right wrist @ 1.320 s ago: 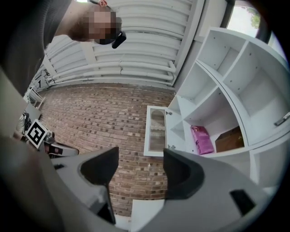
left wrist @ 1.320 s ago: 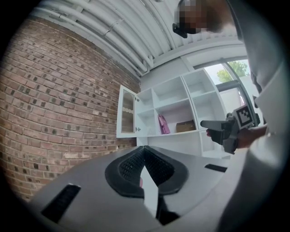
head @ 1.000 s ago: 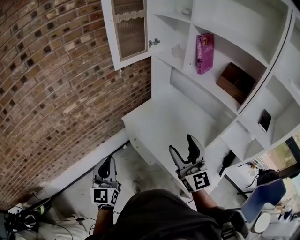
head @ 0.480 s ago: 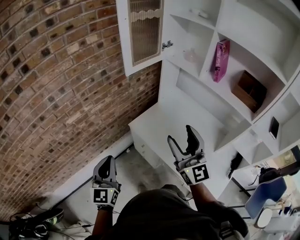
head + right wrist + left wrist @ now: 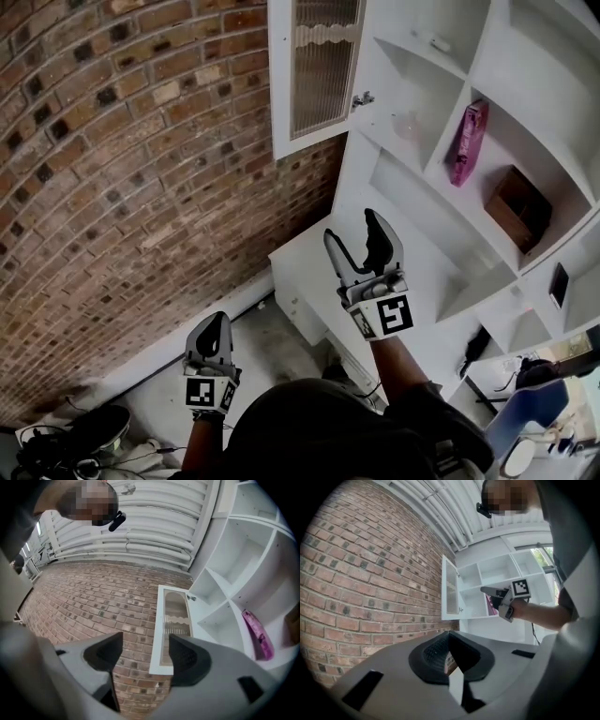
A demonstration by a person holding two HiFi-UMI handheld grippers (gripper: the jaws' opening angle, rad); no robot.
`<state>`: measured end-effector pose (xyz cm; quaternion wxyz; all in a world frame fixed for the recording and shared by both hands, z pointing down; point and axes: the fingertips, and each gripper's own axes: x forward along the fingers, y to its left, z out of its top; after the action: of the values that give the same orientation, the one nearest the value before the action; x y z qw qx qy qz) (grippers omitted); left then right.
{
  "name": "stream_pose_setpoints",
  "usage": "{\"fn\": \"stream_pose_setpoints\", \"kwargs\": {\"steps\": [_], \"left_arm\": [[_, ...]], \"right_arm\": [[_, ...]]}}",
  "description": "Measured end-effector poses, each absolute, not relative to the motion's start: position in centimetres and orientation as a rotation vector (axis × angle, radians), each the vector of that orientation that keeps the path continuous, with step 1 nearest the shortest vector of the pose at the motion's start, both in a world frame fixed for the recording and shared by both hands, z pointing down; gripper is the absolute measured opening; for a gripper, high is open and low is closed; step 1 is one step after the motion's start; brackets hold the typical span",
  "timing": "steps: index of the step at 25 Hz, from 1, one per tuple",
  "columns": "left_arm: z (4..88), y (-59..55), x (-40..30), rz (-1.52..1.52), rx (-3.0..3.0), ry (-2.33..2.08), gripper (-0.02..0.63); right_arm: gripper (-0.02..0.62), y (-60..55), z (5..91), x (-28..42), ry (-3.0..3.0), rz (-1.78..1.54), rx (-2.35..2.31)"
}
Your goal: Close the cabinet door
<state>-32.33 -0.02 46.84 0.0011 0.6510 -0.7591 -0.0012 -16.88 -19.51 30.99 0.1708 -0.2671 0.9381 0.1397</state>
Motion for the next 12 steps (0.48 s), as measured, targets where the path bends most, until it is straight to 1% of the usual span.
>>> {"fn": "stream_pose_setpoints", "kwargs": {"steps": [4, 12], "left_arm": [[46.4, -0.5, -33.1, 0.011, 1.978, -2.427, 0.002], [46.4, -1.5, -33.9, -0.058, 1.931, -2.523, 0.002]], "right_arm": [[0.308, -21.9, 29.1, -19.6, 2.647, 0.421, -0.719], [0.308, -27.5, 24.8, -24.9, 2.606, 0.478, -0.707]]}}
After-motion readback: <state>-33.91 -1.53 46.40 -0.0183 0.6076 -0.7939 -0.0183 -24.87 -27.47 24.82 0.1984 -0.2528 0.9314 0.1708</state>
